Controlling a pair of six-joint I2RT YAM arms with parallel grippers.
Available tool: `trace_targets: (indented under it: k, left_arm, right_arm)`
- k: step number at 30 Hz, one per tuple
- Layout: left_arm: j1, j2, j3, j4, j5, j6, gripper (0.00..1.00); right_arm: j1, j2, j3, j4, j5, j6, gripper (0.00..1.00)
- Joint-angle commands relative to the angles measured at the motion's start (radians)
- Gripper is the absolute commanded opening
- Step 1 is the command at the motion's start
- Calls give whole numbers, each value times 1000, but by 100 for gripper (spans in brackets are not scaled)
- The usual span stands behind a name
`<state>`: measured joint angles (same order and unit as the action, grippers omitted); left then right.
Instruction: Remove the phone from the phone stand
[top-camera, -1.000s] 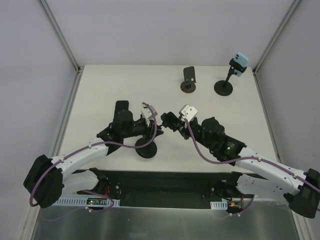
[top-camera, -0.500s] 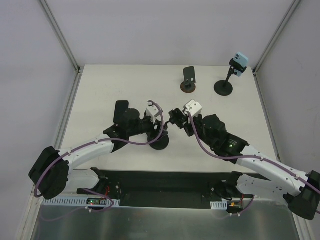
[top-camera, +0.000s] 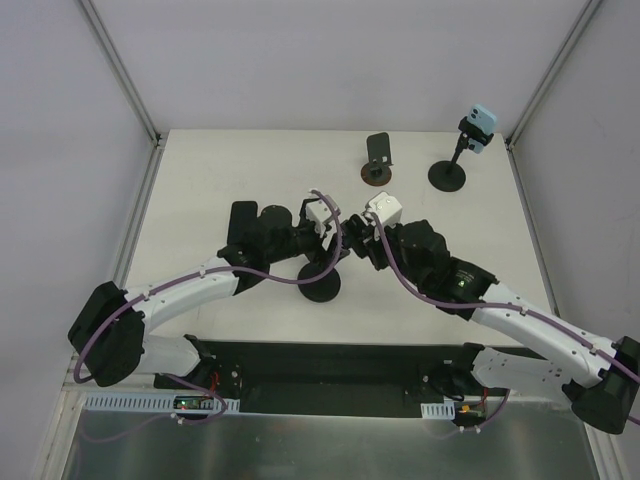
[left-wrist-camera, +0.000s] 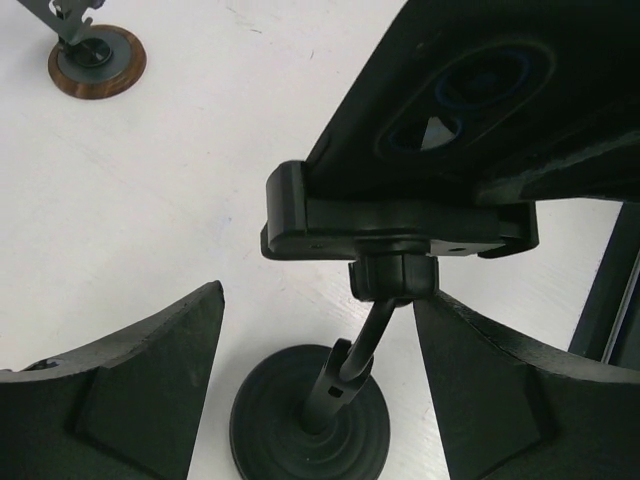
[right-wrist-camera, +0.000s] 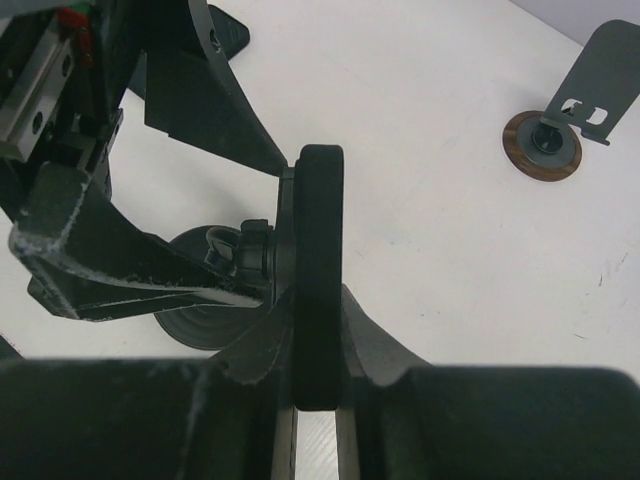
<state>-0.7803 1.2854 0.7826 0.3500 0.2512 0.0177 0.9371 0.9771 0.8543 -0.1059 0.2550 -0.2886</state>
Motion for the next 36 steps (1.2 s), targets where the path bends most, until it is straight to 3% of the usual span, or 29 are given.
trace_targets:
  k: [1, 18, 21, 24, 25, 28, 29, 33, 36]
  left_arm:
    - [-16, 15, 75, -2, -12, 64, 74]
    - [-53, 25, 115, -55, 46, 62, 73]
    - [-53, 29, 121, -59, 45, 62, 60]
    - [-53, 32, 124, -57, 40, 54, 40]
    - [-53, 31, 122, -57, 37, 51, 29]
    - [-53, 22, 110, -59, 31, 44, 10]
    - [-53, 12, 107, -59, 31, 41, 0]
    - [-53, -1, 81, -39, 40, 18, 0]
    - [-53, -9, 60, -14, 60, -13, 0]
  right_arm:
    - [0, 3, 92, 9, -14, 60, 1]
    - [2, 25, 117, -17, -45, 94, 1]
    - [3, 25, 115, -12, -57, 95, 1]
    - [2, 26, 109, -3, -68, 100, 1]
    - [3, 25, 103, 6, -66, 100, 1]
    - [3, 6, 71, 49, -50, 100, 1]
    - [3, 3, 54, 70, -46, 100, 1]
    - [2, -23, 14, 141, -39, 101, 3]
    - [2, -43, -43, 225, -39, 100, 21]
